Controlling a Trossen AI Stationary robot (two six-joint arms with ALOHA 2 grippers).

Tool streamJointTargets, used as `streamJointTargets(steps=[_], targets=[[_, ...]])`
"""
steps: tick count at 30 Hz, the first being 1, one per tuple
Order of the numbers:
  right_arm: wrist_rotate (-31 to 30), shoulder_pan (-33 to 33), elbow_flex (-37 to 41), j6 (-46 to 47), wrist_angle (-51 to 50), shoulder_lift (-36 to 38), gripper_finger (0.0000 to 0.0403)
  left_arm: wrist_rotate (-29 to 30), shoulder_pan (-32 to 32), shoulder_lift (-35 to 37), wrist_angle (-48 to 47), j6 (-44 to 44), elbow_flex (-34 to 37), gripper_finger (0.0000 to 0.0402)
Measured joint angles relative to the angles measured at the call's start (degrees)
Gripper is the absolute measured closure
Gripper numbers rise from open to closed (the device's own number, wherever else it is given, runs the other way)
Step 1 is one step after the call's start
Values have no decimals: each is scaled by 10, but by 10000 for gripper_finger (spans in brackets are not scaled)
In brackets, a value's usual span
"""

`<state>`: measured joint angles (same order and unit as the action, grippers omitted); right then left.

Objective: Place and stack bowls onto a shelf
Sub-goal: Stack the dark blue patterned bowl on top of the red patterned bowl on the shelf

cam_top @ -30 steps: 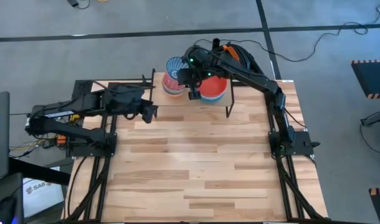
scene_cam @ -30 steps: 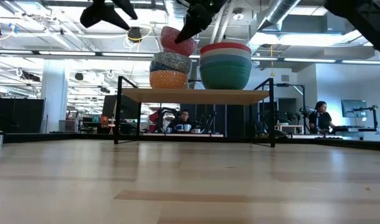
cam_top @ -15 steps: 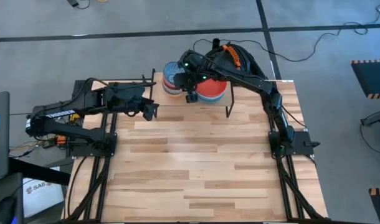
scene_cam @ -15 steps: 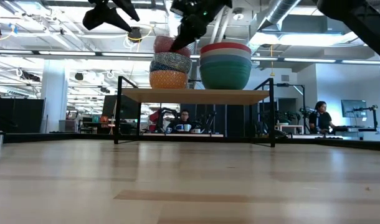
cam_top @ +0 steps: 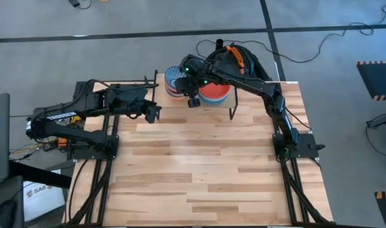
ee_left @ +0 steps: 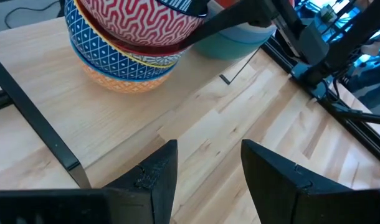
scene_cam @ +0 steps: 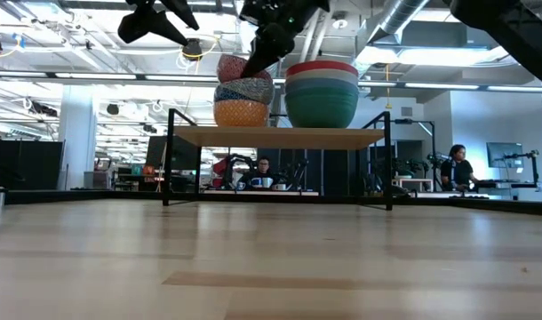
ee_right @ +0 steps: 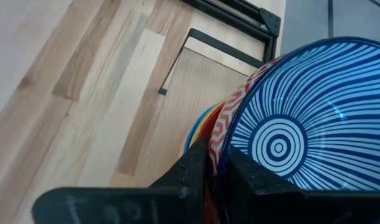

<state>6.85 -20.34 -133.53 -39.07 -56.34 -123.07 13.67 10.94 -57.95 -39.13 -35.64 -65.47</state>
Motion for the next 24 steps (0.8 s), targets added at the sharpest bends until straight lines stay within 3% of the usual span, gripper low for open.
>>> streamJointTargets(steps=[17,24], targets=[[-112,16,-15,-9,13,6,277,2,0,0,-7,1,0,242],[-116,19,-15,-17,2,18,243,37,0,0,13,29,0,242]])
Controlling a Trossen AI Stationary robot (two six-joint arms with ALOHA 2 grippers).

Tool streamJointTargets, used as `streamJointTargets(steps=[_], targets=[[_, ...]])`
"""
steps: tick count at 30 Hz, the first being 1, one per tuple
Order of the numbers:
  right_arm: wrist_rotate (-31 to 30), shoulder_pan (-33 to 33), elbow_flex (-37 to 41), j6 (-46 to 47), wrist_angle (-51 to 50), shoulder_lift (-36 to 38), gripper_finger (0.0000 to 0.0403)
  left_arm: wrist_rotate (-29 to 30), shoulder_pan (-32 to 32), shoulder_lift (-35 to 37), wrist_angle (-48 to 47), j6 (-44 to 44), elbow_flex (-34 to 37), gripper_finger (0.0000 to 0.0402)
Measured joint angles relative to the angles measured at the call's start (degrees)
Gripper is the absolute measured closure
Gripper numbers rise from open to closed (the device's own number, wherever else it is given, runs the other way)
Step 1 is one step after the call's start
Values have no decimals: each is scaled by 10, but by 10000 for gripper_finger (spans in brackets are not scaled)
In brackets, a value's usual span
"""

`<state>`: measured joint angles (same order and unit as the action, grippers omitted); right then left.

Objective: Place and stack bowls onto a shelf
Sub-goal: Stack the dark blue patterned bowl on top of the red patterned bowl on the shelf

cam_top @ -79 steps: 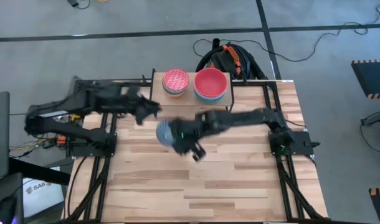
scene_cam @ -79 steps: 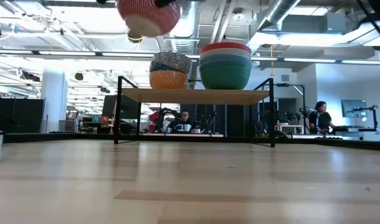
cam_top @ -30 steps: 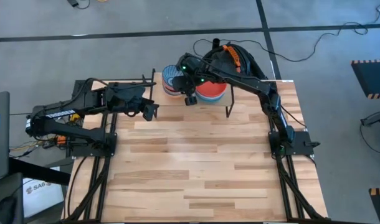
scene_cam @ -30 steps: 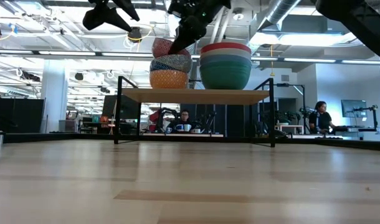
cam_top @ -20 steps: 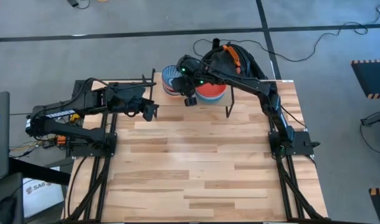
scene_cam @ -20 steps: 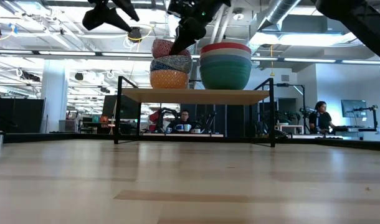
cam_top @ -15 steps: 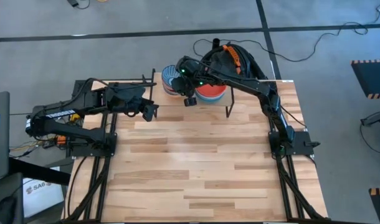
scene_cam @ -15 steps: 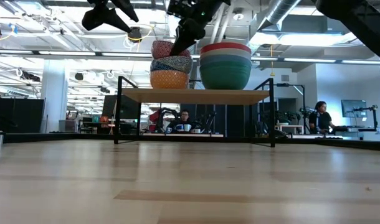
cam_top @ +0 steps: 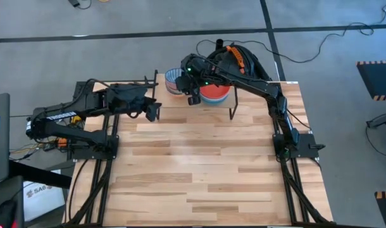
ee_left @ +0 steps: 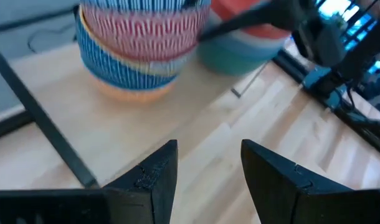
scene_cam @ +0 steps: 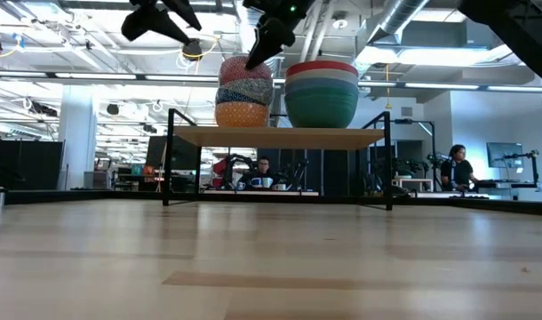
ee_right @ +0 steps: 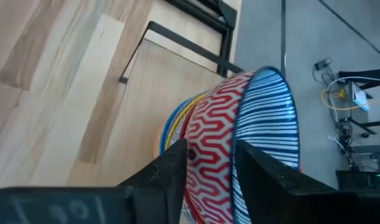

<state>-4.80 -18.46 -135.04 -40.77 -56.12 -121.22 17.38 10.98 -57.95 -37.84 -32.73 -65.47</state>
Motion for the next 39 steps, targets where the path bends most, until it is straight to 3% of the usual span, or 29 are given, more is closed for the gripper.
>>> streamJointTargets(steps=[12,16,24,39], targets=[[-38,16,0,-2,-15,4,205,72,0,-9,120,114,0,242],[-59,27,0,-11,-15,19,204,73,8,-33,129,127,0,242],[-44,30,4,45,-48,29,204,85,32,-75,180,160,0,242],[-31,20,20,58,-53,24,204,28,94,-81,146,158,0,242]])
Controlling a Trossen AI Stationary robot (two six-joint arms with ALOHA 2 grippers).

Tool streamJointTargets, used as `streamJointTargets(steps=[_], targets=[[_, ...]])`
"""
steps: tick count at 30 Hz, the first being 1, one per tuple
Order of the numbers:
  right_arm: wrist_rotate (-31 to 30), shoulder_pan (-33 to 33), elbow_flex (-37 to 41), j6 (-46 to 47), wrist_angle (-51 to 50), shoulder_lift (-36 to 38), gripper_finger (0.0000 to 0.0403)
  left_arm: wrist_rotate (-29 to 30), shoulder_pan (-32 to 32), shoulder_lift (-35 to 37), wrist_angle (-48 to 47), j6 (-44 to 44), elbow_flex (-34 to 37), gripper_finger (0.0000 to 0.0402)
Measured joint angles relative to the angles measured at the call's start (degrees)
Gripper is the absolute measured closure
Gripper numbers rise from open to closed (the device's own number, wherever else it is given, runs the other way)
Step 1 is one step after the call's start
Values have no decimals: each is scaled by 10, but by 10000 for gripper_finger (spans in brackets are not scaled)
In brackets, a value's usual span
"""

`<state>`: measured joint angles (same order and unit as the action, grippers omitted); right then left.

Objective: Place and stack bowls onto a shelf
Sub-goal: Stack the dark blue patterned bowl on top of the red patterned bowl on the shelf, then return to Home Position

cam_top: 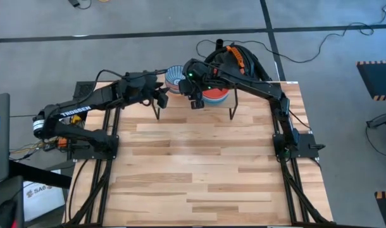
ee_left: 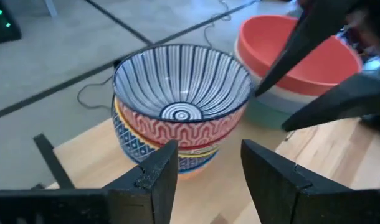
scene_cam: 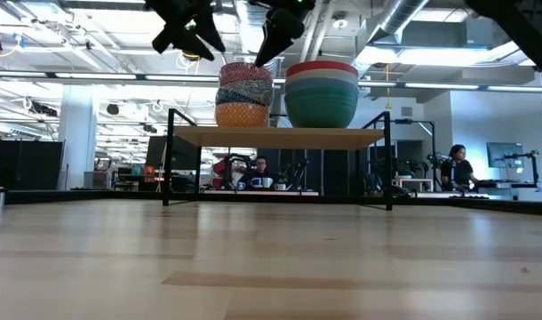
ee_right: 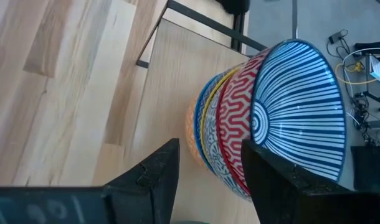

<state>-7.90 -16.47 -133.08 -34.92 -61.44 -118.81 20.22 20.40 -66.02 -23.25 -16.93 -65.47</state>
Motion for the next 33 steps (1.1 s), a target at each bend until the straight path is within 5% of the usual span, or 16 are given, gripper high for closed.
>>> streamJointTargets(steps=[18,26,33], targets=[[11,10,-3,83,-42,37,204,11,6,34,-42,-26,0,242],[176,-32,-5,282,-32,66,228,87,-47,102,-38,-27,23,242],[63,62,-4,276,-41,67,264,203,-191,203,12,-134,187,242]])
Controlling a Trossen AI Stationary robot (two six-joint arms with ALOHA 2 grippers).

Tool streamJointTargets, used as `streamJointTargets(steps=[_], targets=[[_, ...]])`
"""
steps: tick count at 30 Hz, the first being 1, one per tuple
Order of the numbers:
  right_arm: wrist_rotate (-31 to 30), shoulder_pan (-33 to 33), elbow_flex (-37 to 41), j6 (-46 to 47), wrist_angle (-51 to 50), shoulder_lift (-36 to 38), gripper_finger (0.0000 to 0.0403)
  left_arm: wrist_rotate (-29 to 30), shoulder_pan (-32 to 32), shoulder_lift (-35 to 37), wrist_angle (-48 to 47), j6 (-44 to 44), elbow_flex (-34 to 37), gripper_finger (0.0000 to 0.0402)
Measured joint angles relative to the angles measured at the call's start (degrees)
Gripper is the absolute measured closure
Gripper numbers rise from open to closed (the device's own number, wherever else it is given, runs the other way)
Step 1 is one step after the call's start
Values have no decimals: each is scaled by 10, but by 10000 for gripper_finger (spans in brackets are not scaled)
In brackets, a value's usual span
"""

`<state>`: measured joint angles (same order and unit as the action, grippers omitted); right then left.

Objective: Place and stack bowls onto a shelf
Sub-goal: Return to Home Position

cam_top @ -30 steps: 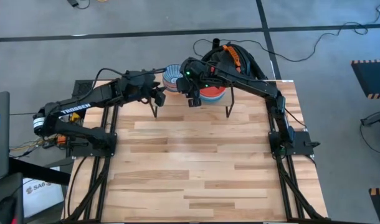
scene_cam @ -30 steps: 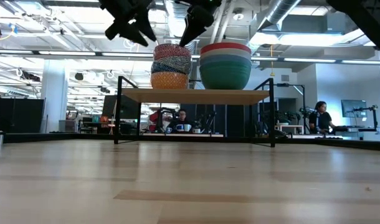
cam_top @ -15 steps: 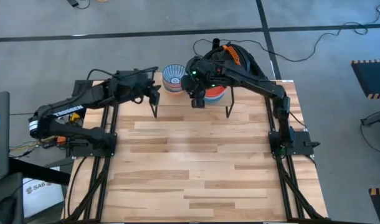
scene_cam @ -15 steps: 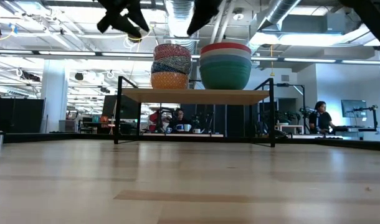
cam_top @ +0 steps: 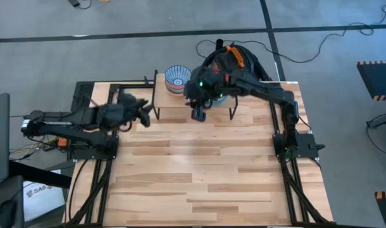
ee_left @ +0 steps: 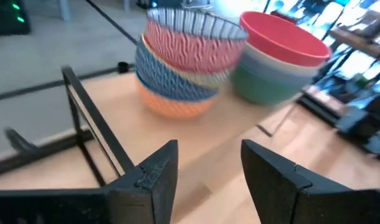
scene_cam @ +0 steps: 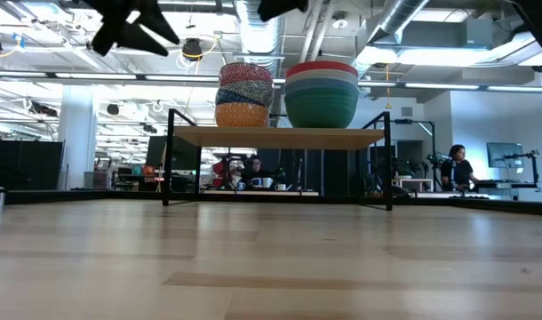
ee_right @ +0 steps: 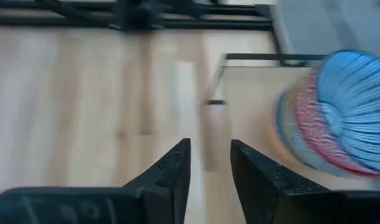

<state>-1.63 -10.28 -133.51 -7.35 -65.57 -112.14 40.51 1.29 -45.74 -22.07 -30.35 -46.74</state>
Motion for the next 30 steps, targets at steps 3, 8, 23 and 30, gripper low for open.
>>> streamJointTargets(steps=[3,8,23,30], targets=[[-104,33,0,17,3,-3,272,30,-45,29,36,-26,43,242],[-136,52,61,74,82,-15,289,67,-88,46,36,-33,49,242],[-217,114,483,168,647,93,338,184,-241,50,-27,-68,50,242],[-252,64,501,124,735,70,357,150,-206,44,2,-32,49,242]])
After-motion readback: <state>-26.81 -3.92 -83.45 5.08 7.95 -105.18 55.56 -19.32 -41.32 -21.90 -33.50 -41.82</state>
